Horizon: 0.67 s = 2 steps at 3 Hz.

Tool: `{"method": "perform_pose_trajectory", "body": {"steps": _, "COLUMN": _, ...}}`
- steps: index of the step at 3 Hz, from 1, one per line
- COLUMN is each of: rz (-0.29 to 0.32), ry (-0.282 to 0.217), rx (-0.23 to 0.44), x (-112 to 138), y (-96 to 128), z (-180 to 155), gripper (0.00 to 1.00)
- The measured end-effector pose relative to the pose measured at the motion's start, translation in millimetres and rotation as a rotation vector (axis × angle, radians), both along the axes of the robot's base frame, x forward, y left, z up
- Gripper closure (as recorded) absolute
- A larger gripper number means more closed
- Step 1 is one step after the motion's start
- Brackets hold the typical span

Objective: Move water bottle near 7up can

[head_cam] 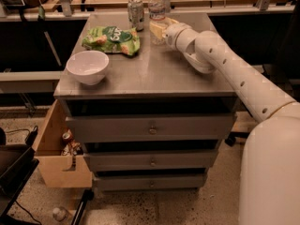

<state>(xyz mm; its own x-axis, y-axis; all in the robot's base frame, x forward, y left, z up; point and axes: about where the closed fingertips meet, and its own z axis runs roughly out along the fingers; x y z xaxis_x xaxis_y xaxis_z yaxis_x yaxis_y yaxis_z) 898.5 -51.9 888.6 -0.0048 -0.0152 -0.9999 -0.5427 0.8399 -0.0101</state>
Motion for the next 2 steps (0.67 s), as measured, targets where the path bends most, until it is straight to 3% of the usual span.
{"method": "perform_pose_trajectory", "body": {"steps": 1, "rz": 0.000, "ry": 0.000, "rx": 0.000, "x": 0.0, "y": 0.0, "z": 3.0, "gripper": 1.00}}
{"method": "perform_pose_trajectory", "body": {"steps": 2, "rz": 0.000, "ry": 0.000, "rx": 0.000, "x": 0.0, "y": 0.1, "z": 4.6, "gripper": 0.84}}
